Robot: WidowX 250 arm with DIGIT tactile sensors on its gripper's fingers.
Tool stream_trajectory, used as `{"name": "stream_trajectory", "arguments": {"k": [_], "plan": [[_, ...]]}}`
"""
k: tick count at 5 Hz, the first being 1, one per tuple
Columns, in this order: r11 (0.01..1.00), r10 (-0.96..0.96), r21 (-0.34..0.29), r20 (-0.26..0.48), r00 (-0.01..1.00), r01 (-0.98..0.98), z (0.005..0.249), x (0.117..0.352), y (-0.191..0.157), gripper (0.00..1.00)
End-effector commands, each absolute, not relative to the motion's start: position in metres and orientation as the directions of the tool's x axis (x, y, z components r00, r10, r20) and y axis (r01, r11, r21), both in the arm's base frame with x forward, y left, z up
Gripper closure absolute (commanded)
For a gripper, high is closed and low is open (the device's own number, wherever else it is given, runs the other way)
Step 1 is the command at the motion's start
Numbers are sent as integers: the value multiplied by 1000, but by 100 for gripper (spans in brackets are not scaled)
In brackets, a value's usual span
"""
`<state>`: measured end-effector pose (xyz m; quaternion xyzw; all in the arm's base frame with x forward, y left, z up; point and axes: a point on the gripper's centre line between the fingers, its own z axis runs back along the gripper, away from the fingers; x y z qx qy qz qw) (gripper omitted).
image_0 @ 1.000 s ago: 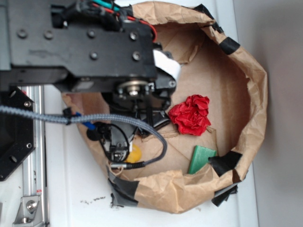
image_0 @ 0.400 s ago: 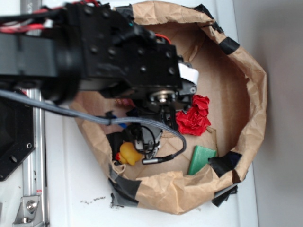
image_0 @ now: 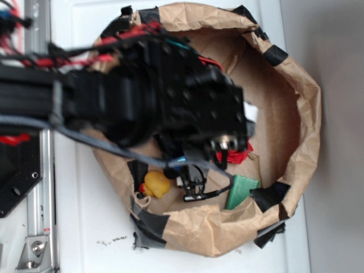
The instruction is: Grab the black box.
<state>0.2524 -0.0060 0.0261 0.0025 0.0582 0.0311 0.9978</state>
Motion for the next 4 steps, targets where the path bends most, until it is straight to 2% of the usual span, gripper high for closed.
{"name": "stream_trajectory", "arguments": {"k": [1,2,3,4], "plan": [[988,1,-152,-101,995,-17,13,250,-37,0],[984,-65,-170,-71,995,52,24,244,-54,40],[982,-103,-163,-44,994,95,36,241,-57,100],[984,-154,-97,-20,988,152,50,244,-52,100]]}}
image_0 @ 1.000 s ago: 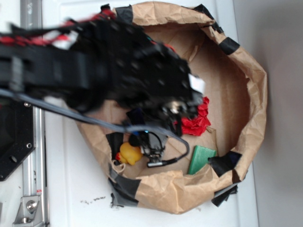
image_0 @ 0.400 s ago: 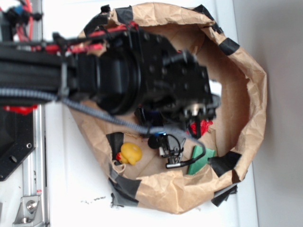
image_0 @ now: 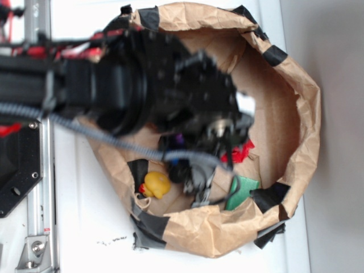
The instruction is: Grab the black box.
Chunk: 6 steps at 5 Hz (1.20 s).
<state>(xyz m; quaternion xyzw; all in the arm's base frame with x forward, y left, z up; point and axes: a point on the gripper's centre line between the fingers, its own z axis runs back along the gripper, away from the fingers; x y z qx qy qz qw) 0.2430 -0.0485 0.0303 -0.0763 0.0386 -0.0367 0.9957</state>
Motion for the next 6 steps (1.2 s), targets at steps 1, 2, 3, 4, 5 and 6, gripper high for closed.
{"name": "stream_trajectory", "arguments": {"k": [1,2,3,4,5,6], "plan": [[980,-198,14,2,980,198,72,247,-45,100],[971,-239,47,80,968,235,112,250,-19,100],[981,-194,31,123,973,191,143,243,9,100],[974,-225,27,156,962,223,168,239,11,100],[971,-240,28,185,953,239,173,241,8,100],[971,-239,36,144,960,237,167,245,6,100]]}}
